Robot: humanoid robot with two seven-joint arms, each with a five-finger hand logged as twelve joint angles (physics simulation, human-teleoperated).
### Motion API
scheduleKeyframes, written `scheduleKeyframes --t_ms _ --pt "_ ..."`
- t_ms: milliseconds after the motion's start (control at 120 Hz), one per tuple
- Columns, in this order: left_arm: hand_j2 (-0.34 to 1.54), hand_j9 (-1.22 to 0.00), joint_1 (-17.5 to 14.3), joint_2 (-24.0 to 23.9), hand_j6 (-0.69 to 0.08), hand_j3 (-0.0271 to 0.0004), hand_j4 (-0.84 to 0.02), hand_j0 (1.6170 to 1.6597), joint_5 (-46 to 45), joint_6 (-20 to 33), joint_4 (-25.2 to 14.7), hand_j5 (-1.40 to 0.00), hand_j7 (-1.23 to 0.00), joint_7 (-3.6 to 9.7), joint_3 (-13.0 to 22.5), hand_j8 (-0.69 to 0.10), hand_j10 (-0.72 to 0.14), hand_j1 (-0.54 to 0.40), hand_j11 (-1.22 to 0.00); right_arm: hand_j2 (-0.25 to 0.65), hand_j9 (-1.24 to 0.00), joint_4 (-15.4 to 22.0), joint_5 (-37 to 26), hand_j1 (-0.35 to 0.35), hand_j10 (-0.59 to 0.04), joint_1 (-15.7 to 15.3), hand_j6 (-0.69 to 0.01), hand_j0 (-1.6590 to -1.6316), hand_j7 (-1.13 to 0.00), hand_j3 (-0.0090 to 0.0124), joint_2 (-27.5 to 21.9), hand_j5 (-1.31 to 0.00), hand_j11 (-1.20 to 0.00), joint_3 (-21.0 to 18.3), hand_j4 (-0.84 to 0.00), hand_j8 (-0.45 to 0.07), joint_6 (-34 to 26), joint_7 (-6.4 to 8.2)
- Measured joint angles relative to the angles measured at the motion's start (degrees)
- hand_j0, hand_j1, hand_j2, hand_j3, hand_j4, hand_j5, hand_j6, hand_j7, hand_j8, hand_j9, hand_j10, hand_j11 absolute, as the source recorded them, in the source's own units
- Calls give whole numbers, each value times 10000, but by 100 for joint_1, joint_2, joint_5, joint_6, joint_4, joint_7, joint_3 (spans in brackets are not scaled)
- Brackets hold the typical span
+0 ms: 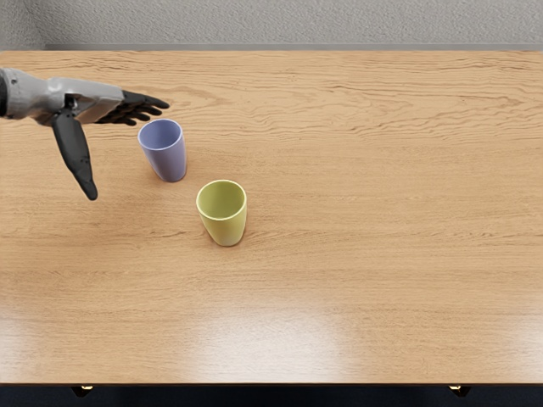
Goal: Pick up cup and place in cup with left hand
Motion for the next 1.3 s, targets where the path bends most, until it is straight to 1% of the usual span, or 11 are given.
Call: scheduleKeyframes --t_ms 58,92,150,217,258,325,400,583,867,1017,1300 --pt "4 -2 1 -32 -59 0 -49 16580 49 0 -30 -7 -4 9 -4 -55 -41 3491 0 -48 -311 0 3 -3204 -240 -1 -240 -16581 -311 0 0 -311 -311 5 -240 -240 -2 -4" --pt "6 -2 -55 -84 -63 0 -51 16580 70 0 -41 -7 -4 109 -5 -59 -43 3493 0 -48 -311 2 4 -3204 -239 2 -240 -16581 -311 0 0 -311 -311 8 -240 -240 -2 -3" --pt "4 -2 -315 -386 -57 0 -47 16580 91 0 -25 -6 -4 545 -8 -53 -39 3487 0 -48 -311 1 2 -3204 -240 3 -241 -16581 -311 0 0 -311 -311 7 -240 -240 -3 -7" --pt "7 -2 -640 -721 -55 0 -45 16580 114 0 12 -6 -4 1259 -6 -51 -37 3491 0 -48 -310 0 1 -3204 -238 1 -239 -16581 -310 0 0 -310 -310 3 -239 -239 -3 -14" --pt "6 -2 -741 -1121 -52 0 -42 16581 127 0 40 -6 -4 1607 -7 -48 -35 3490 0 -48 -310 2 0 -3204 -239 -11 -240 -16581 -310 0 0 -310 -310 -1 -239 -239 -4 -53" --pt "1 -1 -707 -1483 -43 0 -35 16581 276 1 17 -5 -3 1940 -7 -40 -29 3488 0 -48 -311 3 -1 -3204 -240 -49 -241 -16581 -311 0 0 -311 -311 -7 -240 -241 -4 -111" --pt "3 -1 -620 -1831 -43 0 -34 16581 749 1 -130 -5 -3 2131 13 -39 -28 3490 0 -48 -311 4 -5 -3204 -240 -107 -241 -16581 -311 0 0 -311 -311 -17 -240 -240 -4 -145" --pt "3 -1 -439 -1970 -35 0 -27 16581 1673 206 -760 -4 -2 2281 29 -32 -22 3491 0 -48 -311 3 -9 -3204 -240 -149 -241 -16581 -311 0 0 -311 -311 -26 -240 -240 -4 -166" --pt "6 -1 167 -2142 -30 0 -22 16581 2643 1440 -1546 -3 -2 2310 25 -28 -18 3491 0 -48 -310 -1 -9 -3204 -239 -191 -240 -16581 -310 0 0 -310 -310 -33 -240 -240 -4 -168" --pt "7 -1 249 -2513 -28 0 -20 16581 3047 1649 -1681 -3 -2 2312 31 -25 -17 3490 0 -48 -309 -1 -7 -3205 -238 -203 -239 -16581 -309 0 0 -309 -309 -36 -239 -239 -4 -168" --pt "20 -65 637 -2487 -78 0 -69 16581 3305 1720 -1713 -67 -66 2312 30 -75 -66 3435 -64 -48 -310 -1 -6 -3204 -239 -229 -240 -16581 -310 0 0 -310 -310 -33 -239 -239 -4 -169"
